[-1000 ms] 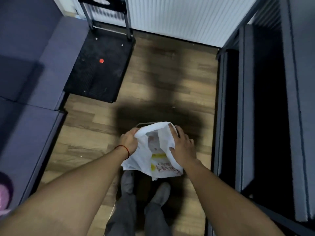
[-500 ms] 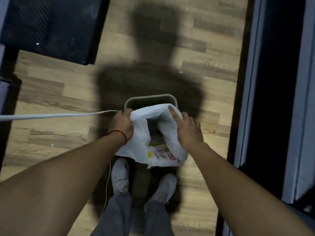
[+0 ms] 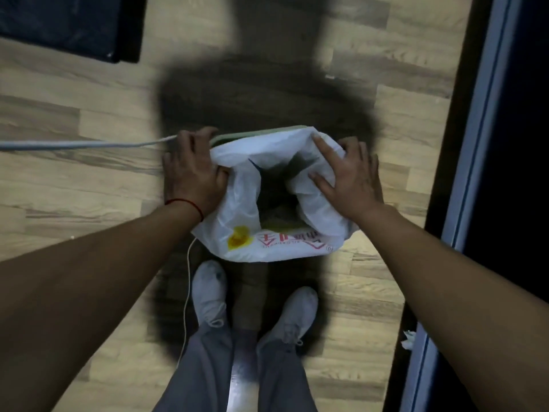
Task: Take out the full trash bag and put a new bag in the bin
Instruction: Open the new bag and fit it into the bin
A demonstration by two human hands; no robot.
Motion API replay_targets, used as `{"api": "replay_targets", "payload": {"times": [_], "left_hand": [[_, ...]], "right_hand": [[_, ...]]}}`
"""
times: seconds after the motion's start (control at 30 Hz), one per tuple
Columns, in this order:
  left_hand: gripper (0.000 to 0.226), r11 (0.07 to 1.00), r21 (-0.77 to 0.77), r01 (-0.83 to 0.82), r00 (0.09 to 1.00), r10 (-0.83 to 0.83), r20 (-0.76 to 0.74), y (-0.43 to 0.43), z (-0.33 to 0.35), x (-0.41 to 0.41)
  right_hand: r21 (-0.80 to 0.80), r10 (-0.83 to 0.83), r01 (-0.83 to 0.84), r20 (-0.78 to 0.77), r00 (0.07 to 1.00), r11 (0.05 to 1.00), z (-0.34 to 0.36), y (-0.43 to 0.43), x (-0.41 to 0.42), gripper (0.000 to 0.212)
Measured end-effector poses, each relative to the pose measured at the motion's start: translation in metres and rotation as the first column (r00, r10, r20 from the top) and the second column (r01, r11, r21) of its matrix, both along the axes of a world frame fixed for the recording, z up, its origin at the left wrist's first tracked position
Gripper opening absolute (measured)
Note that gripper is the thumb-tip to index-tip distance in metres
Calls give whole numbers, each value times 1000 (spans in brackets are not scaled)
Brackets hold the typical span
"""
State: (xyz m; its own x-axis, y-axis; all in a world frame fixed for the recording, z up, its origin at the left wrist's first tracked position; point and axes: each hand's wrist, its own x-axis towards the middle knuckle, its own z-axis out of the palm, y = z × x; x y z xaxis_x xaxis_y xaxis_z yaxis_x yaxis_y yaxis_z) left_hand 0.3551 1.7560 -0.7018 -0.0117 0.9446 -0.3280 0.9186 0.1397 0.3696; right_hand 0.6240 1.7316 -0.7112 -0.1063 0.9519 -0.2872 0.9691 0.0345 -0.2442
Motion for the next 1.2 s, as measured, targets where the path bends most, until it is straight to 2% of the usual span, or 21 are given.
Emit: {"api": "replay_targets", "payload": {"times": [0.1, 0.17, 0.27, 0.33, 0.4, 0.43, 0.47, 0.53, 0.6, 0.7, 0.77, 0.83, 0.9, 0.97, 1.1, 1.2], "left_hand": [[58, 999, 23, -26, 999, 26, 27, 0, 12, -3], [65, 999, 16, -44, 999, 44, -5, 1, 14, -6], [86, 993, -117, 26, 995, -37, -96, 3, 2, -12], [97, 975, -194, 111, 986, -133, -105, 3, -9, -18], [97, 969, -181, 170, 978, -189, -93, 3, -15, -26], [93, 972, -150, 182, 977, -196, -83, 4, -14, -30], [85, 977, -121, 175, 981, -184, -68, 4, -12, -35], [62, 993, -86, 86, 996, -89, -32, 3, -5, -41], [40, 997, -68, -25, 1000, 26, 7, 1, 1, -41], [21, 990, -53, -129, 980, 136, 144, -1, 3, -32], [23, 988, -20, -155, 950, 155, 271, 1, 8, -23], [21, 991, 62, -115, 934, 86, 347, 7, 9, -15], [17, 991, 122, -56, 942, 12, 335, 13, 6, -11], [18, 989, 140, -48, 944, -1, 330, 20, 3, -9], [20, 994, 109, -25, 957, -7, 290, 26, -1, -8], [26, 995, 102, -13, 974, -10, 225, 24, 0, -11]], "right_hand": [[6, -23, 23, 15, 1000, 1000, 10, 8, -9, 65], [-16, -28, 28, 32, 999, 999, 12, 13, -14, 65], [-87, 14, -9, 58, 998, 996, 3, 12, -15, 62], [-87, -63, 57, -64, 996, 995, -3, 11, -15, 58], [-46, -265, 262, -265, 927, 964, -6, 12, -14, 54], [-41, -355, 361, -313, 881, 932, -6, 13, -13, 51], [-52, -403, 406, -292, 868, 912, -6, 14, -11, 47], [-80, -391, 383, -143, 909, 920, -5, 16, -2, 38], [-109, -349, 340, -85, 933, 934, -2, 20, 4, 33], [-224, -421, 369, -271, 865, 902, 5, 29, 2, 27], [-284, -457, 366, -407, 791, 886, 12, 34, -2, 25], [-281, -475, 383, -494, 728, 880, 18, 38, -3, 26], [-249, -463, 393, -546, 698, 885, 21, 42, 1, 25], [-213, -420, 364, -529, 738, 907, 21, 42, 5, 23], [-295, -344, 253, -317, 884, 921, 19, 37, 14, 33], [-245, -234, 178, -226, 946, 953, 23, 33, 22, 36]]}}
